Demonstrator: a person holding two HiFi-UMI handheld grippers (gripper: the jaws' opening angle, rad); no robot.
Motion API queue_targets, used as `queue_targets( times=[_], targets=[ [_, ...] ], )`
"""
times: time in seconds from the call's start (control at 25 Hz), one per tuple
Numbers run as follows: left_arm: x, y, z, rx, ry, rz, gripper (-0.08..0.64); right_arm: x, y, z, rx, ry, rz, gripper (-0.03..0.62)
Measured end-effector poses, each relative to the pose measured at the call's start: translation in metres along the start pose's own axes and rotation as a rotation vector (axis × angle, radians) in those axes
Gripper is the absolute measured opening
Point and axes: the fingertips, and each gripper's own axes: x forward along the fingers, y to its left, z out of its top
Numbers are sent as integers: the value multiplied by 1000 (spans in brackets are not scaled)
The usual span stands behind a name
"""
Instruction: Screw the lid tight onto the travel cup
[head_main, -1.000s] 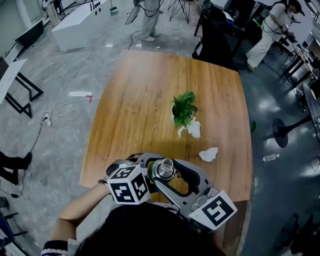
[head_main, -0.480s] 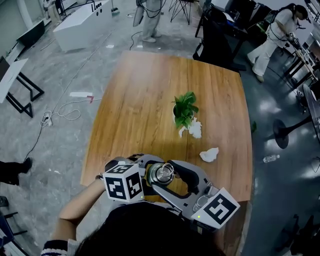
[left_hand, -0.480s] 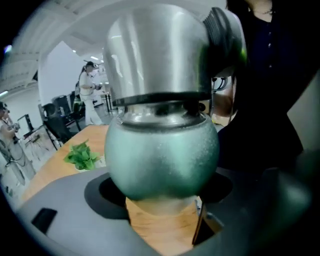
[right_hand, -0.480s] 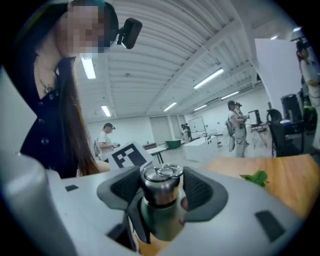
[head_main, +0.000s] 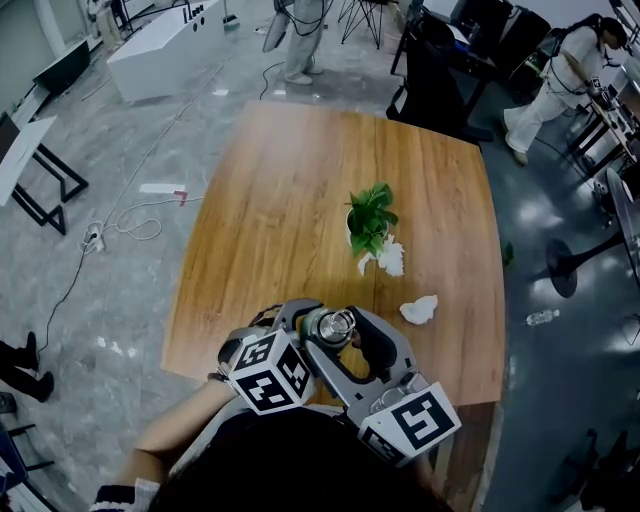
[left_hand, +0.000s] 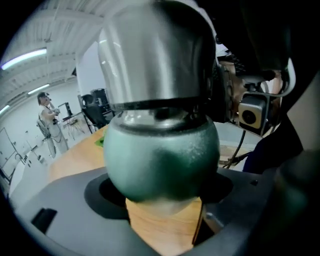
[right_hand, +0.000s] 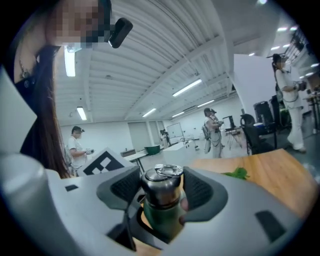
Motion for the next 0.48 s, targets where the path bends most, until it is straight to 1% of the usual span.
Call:
queue_targets(
  times=[0.08, 0.2, 0.24, 0.28, 0.32, 0.36, 0.48],
  targets=[
    [-2, -9, 0, 31, -22, -84, 397, -4, 6, -2, -22, 49, 84, 261],
    [-8, -28, -3, 128, -36, -229, 397, -11, 14, -8, -27, 103, 218, 264],
    [-8, -33, -3, 152, -34, -259, 397, -12, 16, -8, -27, 100, 245, 264],
    [-8, -35, -3, 158, -29, -268, 397, -12, 17, -7, -32, 89, 251, 264],
    [-6, -33, -2, 143, -24, -251, 397, -11, 15, -5, -36, 73, 229, 262],
    [-4, -27, -1, 109, -18, -212, 397, -9, 10, -3, -36, 53, 183, 262],
    [3, -3, 1, -14, 4, -41, 397, -2, -5, 0, -30, -1, 6, 261]
  ],
)
